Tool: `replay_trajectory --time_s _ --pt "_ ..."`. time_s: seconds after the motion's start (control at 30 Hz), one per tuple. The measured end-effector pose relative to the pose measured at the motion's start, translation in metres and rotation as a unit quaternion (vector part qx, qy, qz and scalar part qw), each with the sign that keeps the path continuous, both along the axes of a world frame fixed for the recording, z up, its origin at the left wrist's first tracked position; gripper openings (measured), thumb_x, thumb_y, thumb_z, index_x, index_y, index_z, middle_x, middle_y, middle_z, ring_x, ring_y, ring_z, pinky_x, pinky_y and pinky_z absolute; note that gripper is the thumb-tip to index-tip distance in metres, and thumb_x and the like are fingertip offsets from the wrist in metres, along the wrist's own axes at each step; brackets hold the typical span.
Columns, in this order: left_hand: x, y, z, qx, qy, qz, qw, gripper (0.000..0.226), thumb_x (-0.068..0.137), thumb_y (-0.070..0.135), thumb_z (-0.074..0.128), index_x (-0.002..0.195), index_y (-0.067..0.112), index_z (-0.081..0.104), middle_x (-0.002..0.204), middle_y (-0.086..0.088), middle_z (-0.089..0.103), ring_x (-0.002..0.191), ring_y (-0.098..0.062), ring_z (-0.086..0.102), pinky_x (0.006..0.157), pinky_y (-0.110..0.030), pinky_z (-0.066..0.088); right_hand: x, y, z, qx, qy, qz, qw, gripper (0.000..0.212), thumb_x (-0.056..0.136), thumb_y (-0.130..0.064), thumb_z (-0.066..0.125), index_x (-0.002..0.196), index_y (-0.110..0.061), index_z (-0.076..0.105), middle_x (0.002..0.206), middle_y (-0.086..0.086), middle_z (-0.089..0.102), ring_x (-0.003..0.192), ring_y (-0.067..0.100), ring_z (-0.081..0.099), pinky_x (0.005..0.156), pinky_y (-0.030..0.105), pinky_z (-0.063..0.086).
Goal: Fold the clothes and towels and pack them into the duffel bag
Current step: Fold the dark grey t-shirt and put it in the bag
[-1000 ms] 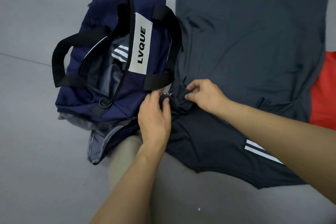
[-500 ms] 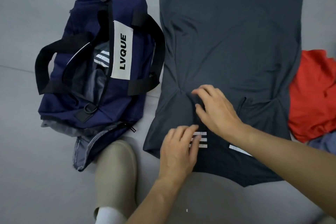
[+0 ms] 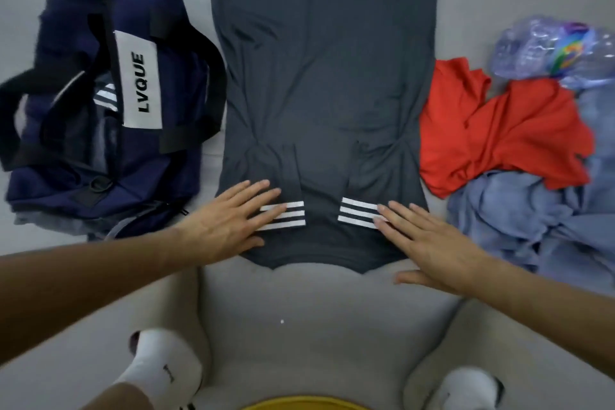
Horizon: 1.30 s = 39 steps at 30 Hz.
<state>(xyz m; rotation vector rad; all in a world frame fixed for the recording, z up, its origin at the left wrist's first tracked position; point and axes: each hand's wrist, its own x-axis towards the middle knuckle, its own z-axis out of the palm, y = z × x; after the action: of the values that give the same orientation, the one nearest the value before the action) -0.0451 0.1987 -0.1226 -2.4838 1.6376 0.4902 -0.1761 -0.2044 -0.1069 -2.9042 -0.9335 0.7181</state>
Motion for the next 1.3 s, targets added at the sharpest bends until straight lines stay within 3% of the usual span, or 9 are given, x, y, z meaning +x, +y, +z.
replay_trajectory --time_s 0.1,0.23,0.37,0.5,0.6,0.83,1.03,1.13,1.3 --pt "-0.003 0.005 0.01 0.005 0.028 -0.042 0.999 0.092 0.092 0.058 0.059 0.162 0.024 0.01 0.167 -0.009 0.016 0.153 -0.029 0.018 0.123 -0.046 0.023 -0.012 0.011 -0.021 -0.014 0.045 -0.02 0.999 0.118 0.067 -0.071 0.073 0.158 -0.012 0.024 0.163 0.012 0.025 0.151 0.03 0.022 0.122 0.049 0.021" --pt "-0.02 0.001 -0.007 0.104 0.086 -0.011 0.991 0.105 0.09 0.069 0.052 0.158 0.03 -0.017 0.169 -0.006 -0.012 0.155 -0.027 -0.012 0.127 -0.044 0.004 -0.01 0.013 -0.029 0.032 -0.003 -0.061 0.998 0.094 0.082 -0.059 0.07 0.155 -0.011 0.033 0.16 0.01 0.035 0.149 0.03 0.029 0.12 0.048 0.028" --pt "-0.032 -0.006 -0.016 0.073 0.057 0.002 0.996 0.093 0.091 0.071 0.045 0.162 0.028 0.002 0.169 -0.014 0.002 0.156 -0.034 -0.003 0.125 -0.052 0.014 -0.002 0.006 -0.039 0.056 -0.033 -0.055 0.996 0.096 0.083 -0.065 0.064 0.155 -0.009 0.032 0.161 0.009 0.031 0.152 0.029 0.022 0.122 0.046 0.024" --pt "-0.036 -0.014 -0.008 0.026 0.037 0.028 0.999 0.081 0.091 0.046 0.053 0.161 0.023 0.02 0.165 -0.012 0.023 0.15 -0.033 0.025 0.119 -0.046 0.025 0.003 0.018 -0.047 0.035 -0.021 -0.023 0.999 0.108 0.078 -0.076 0.058 0.157 -0.008 0.027 0.164 0.007 0.025 0.153 0.027 0.014 0.123 0.048 0.016" --pt "-0.037 -0.011 -0.005 0.016 0.033 0.033 0.999 0.077 0.084 0.035 0.049 0.156 0.017 0.032 0.155 -0.01 0.04 0.134 -0.033 0.044 0.108 -0.044 0.035 0.0 0.026 -0.052 0.052 -0.043 -0.046 0.997 0.096 0.081 -0.066 0.061 0.154 -0.009 0.035 0.162 0.007 0.03 0.152 0.028 0.021 0.121 0.055 0.02" --pt "-0.035 -0.006 -0.015 -0.017 0.031 0.086 0.996 0.051 0.082 0.024 0.048 0.132 0.019 0.06 0.132 -0.006 0.058 0.111 -0.03 0.058 0.085 -0.039 0.047 -0.013 0.036 -0.064 0.075 -0.105 -0.053 0.99 0.072 0.081 -0.031 0.049 0.149 -0.007 0.043 0.16 0.008 0.036 0.15 0.031 0.027 0.116 0.063 0.024" --pt "-0.033 -0.032 -0.009 -0.051 0.053 0.2 0.977 0.028 0.088 0.025 0.043 0.109 0.018 0.061 0.111 -0.001 0.061 0.088 -0.027 0.056 0.073 -0.04 0.051 -0.023 0.029 -0.073 0.077 -0.123 -0.06 0.988 0.064 0.088 -0.019 0.04 0.152 -0.012 0.038 0.159 0.006 0.037 0.148 0.029 0.031 0.119 0.055 0.024" --pt "-0.028 -0.041 0.0 -0.076 0.082 0.274 0.955 0.026 0.088 0.023 0.043 0.107 0.017 0.06 0.096 0.0 0.063 0.08 -0.026 0.058 0.07 -0.036 0.048 -0.019 0.032 -0.07 0.103 -0.148 -0.098 0.979 0.051 0.095 -0.017 0.041 0.144 -0.017 0.051 0.154 0.001 0.046 0.142 0.026 0.042 0.115 0.051 0.034" --pt "-0.022 -0.045 0.01 -0.115 0.115 0.314 0.935 0.023 0.094 0.016 0.055 0.116 0.018 0.059 0.093 -0.001 0.07 0.08 -0.025 0.062 0.069 -0.035 0.047 0.003 0.046 -0.055 0.17 -0.137 -0.209 0.953 0.038 0.088 -0.023 0.044 0.115 -0.018 0.071 0.13 -0.004 0.067 0.127 0.021 0.058 0.106 0.044 0.042"
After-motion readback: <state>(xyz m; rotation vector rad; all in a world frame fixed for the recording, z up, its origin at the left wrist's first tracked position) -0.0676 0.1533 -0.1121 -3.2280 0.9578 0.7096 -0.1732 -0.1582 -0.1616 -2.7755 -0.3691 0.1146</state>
